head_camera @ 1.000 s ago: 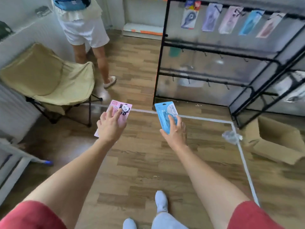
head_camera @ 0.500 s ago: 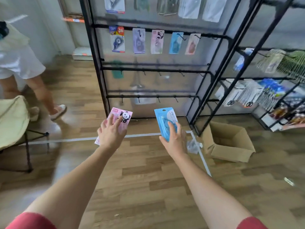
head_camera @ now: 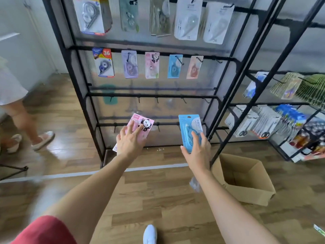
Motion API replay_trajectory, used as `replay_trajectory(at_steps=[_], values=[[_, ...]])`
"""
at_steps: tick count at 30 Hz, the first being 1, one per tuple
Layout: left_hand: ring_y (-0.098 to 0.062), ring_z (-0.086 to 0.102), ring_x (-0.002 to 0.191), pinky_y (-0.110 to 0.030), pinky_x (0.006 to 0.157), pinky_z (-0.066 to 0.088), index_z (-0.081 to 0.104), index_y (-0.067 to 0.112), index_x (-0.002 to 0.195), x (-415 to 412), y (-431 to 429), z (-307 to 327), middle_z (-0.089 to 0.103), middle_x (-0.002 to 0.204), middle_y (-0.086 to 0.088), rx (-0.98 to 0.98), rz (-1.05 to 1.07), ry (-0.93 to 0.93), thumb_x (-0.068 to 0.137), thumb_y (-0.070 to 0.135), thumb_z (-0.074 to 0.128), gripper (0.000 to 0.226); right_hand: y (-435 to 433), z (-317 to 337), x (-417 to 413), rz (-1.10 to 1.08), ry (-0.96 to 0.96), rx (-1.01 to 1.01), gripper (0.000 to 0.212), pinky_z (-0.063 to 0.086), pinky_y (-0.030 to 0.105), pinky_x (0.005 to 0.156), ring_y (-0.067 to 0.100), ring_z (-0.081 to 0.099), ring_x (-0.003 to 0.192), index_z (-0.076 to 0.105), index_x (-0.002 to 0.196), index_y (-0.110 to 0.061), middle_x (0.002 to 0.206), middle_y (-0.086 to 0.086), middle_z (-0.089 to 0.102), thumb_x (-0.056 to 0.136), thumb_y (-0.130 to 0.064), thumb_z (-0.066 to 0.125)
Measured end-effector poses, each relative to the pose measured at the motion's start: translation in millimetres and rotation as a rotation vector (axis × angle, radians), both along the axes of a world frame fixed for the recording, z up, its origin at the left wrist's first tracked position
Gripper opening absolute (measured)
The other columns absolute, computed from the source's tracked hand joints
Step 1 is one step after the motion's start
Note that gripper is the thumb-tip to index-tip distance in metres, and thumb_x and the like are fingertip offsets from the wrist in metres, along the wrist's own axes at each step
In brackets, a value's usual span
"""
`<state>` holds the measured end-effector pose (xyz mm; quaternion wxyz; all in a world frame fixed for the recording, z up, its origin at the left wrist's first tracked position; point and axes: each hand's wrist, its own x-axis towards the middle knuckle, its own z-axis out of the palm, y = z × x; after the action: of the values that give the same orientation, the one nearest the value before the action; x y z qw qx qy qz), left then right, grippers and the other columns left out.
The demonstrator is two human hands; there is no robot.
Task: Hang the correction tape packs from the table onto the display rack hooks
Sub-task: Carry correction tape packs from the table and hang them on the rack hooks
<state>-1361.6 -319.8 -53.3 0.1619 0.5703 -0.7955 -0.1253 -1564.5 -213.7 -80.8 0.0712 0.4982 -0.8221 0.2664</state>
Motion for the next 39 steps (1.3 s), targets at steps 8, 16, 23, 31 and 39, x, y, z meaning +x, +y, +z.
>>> replay_trajectory(at_steps=[8, 16, 23, 31, 39], values=[[-0.030, 0.018, 0.141, -0.044, 0.109, 0.021, 0.040, 0.034, 0.143, -76, -118, 34, 0.018, 0.158, -0.001, -0.105, 0.011, 0.110, 0.093, 0.037, 0.055, 0.053, -116, 19, -70, 0.052, 0.026, -0.105, 0.066, 0.049, 0.051, 0.087, 0.041, 0.048, 0.116, 0.049, 0.134, -0.006, 0.136, 0.026, 0.043, 0.080, -0.032, 0.075], [-0.030, 0.017, 0.141, -0.046, 0.110, 0.021, 0.040, 0.036, 0.143, -134, -188, 56, 0.015, 0.158, -0.001, -0.173, 0.060, 0.141, 0.094, 0.036, 0.055, 0.051, -203, 28, -116, 0.162, -0.012, -0.241, 0.074, 0.051, 0.053, 0.081, 0.046, 0.054, 0.106, 0.045, 0.130, -0.009, 0.126, 0.029, 0.051, 0.070, -0.026, 0.084], [-0.031, 0.017, 0.141, -0.048, 0.110, 0.023, 0.039, 0.037, 0.143, -178, -238, 65, 0.016, 0.158, -0.003, -0.218, 0.196, 0.178, 0.095, 0.035, 0.053, 0.050, -267, 37, -159, 0.281, -0.090, -0.324, 0.065, 0.049, 0.052, 0.087, 0.045, 0.053, 0.109, 0.038, 0.133, -0.012, 0.131, 0.027, 0.049, 0.081, -0.049, 0.051], [-0.031, 0.013, 0.143, -0.049, 0.112, 0.022, 0.034, 0.038, 0.145, -201, -264, 57, 0.012, 0.158, -0.005, -0.205, 0.279, 0.143, 0.096, 0.036, 0.053, 0.053, -311, 43, -190, 0.389, -0.109, -0.356, 0.064, 0.047, 0.055, 0.090, 0.044, 0.049, 0.119, 0.036, 0.137, -0.015, 0.135, 0.027, 0.046, 0.084, -0.050, 0.049], [-0.029, 0.011, 0.143, -0.048, 0.113, 0.023, 0.029, 0.039, 0.148, -204, -275, 47, 0.010, 0.158, -0.002, -0.197, 0.339, 0.174, 0.096, 0.041, 0.051, 0.056, -321, 35, -192, 0.423, -0.105, -0.381, 0.064, 0.048, 0.053, 0.089, 0.042, 0.048, 0.120, 0.038, 0.137, -0.015, 0.135, 0.026, 0.047, 0.084, -0.048, 0.051]])
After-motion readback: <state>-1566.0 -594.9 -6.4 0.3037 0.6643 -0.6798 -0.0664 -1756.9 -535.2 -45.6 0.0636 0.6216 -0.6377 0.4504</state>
